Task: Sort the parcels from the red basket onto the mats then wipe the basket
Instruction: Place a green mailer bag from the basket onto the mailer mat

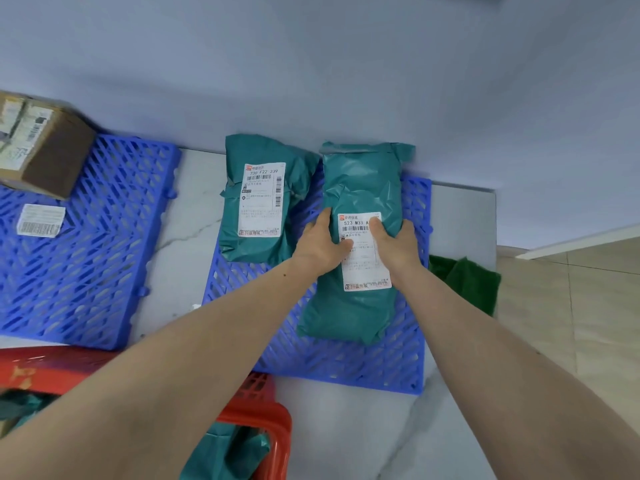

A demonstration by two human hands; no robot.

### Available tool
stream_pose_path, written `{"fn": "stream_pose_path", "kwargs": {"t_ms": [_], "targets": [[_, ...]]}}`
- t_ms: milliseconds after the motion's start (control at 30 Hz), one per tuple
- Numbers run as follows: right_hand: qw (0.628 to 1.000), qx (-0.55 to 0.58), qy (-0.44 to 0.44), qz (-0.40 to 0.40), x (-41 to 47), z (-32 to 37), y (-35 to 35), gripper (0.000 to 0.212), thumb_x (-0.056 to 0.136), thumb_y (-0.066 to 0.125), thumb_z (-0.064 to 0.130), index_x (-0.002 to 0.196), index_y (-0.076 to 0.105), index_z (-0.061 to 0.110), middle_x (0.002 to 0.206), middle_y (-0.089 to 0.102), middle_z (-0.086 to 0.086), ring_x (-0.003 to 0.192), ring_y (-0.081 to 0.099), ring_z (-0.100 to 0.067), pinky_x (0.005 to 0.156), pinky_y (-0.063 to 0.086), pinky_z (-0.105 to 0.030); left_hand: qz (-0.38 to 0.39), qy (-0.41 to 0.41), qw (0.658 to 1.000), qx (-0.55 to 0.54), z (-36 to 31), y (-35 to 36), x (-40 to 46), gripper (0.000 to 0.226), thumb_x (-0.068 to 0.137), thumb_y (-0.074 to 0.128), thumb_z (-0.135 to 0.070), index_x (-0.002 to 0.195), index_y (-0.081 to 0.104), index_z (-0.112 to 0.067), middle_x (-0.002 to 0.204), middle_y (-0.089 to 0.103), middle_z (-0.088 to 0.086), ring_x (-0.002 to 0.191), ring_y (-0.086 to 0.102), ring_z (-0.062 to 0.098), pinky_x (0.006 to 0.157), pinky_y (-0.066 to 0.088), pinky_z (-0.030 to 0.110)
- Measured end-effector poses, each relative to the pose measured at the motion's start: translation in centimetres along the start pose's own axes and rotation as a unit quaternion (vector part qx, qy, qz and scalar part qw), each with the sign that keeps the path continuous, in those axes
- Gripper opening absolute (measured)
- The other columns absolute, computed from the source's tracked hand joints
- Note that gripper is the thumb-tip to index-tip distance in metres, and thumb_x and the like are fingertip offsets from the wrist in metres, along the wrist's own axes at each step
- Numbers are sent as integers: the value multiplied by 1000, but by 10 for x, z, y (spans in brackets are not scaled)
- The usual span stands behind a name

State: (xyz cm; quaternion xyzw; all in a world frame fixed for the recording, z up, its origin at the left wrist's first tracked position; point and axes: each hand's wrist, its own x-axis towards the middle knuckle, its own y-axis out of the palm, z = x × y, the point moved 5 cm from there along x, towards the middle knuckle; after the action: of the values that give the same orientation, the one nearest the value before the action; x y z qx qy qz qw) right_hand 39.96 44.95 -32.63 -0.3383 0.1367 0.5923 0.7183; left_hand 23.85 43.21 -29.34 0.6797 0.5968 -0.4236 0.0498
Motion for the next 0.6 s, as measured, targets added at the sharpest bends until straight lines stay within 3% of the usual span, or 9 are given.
{"fn": "stream_pose_path", "kwargs": {"t_ms": [200, 367, 500, 600], "targets": [[1000, 2, 19, -21, -13, 2, -9, 48, 83, 69, 46, 114, 43, 19, 109, 62, -1, 97, 66, -21, 88, 57, -44, 21, -16, 1000, -3, -7, -5, -16, 68, 93, 60, -33, 149, 24, -20, 139, 52, 3, 126, 51, 26, 106, 41, 42], [998, -44, 20, -47, -36, 3, -20, 84, 70, 64, 62, 138, 41, 18, 135, 53, -5, 122, 54, -25, 102, 48, -45, 31, -32, 999, -7, -12, -16, -37, 68, 96, 57, -37, 150, 22, -15, 146, 45, 6, 131, 46, 26, 107, 40, 38], [993, -100, 0, -67, -63, 10, -29, 75, 81, 62, 56, 142, 41, 19, 141, 50, -7, 130, 46, -27, 109, 39, -48, 48, -39, 998, -10, -20, -26, -66, 69, 98, 53, -36, 153, 18, -12, 151, 40, 5, 134, 43, 25, 104, 37, 33], [988, -130, -17, -80, -87, 21, -33, 66, 85, 62, 52, 139, 44, 19, 137, 52, -6, 127, 48, -28, 108, 39, -50, 45, -31, 998, -22, -31, -36, -94, 60, 100, 50, -34, 150, 25, -10, 148, 44, 7, 131, 46, 24, 93, 35, 27]]}}
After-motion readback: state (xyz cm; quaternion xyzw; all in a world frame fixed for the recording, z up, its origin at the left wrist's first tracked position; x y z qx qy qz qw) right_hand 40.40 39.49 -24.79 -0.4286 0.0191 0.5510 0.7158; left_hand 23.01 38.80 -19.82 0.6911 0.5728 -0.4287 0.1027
